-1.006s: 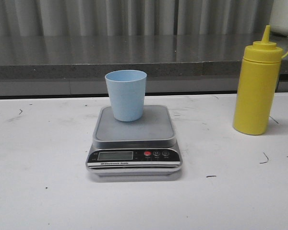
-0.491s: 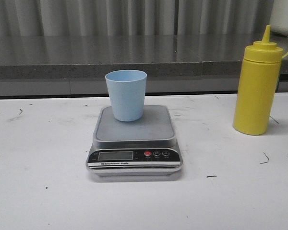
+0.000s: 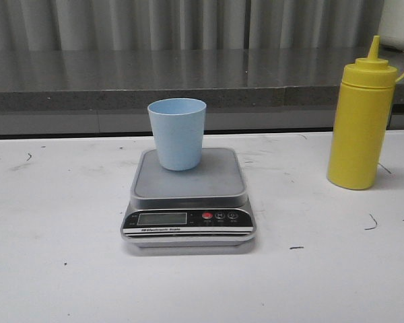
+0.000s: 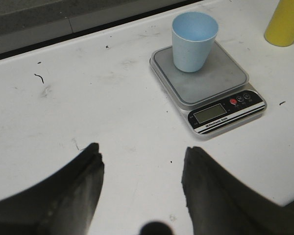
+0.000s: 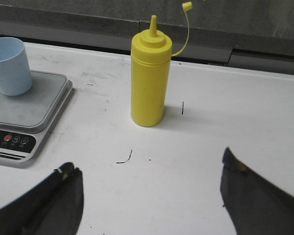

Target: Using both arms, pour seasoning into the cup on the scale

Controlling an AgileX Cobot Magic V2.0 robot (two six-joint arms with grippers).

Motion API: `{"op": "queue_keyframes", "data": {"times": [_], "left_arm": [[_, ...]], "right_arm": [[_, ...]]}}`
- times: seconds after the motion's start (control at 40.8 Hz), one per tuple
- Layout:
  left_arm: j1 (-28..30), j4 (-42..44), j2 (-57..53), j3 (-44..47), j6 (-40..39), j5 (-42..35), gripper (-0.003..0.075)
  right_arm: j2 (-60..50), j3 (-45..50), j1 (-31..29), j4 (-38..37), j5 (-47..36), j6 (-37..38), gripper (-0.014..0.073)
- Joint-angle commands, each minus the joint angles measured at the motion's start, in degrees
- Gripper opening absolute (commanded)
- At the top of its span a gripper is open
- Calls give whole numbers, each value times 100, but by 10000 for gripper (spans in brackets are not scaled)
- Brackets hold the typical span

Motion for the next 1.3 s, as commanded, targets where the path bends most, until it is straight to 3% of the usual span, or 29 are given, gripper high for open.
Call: {"op": "queue_keyframes", "data": {"times": [0.0,0.074,0.294,0.442,1.055,1.178,1.276], "left_arm": [[-42,-31,15,-152,-23,-375,357],[-42,-31,15,-152,-23,-375,298],[-42,-31,15,-152,-23,-375,-8],[-42,-31,15,-152,-23,-375,-20],[66,-47,-206,-1,-23,-482,-20],[503,141,-656,384,-23,-1002,-20],[986,128,-1144,989,-23,-1857,-20]], "right_arm": [[36,-215,4,30,-471,-55,575],[36,-194,4,30,-477,-55,503],[36,-170,4,30,-420,-55,82],[36,-170,4,30,-387,-55,-106],[36,-170,4,30,-224,-55,-112],[36,-170,4,30,-224,-55,-112],[36,-170,4,30,-224,-55,-112]]}}
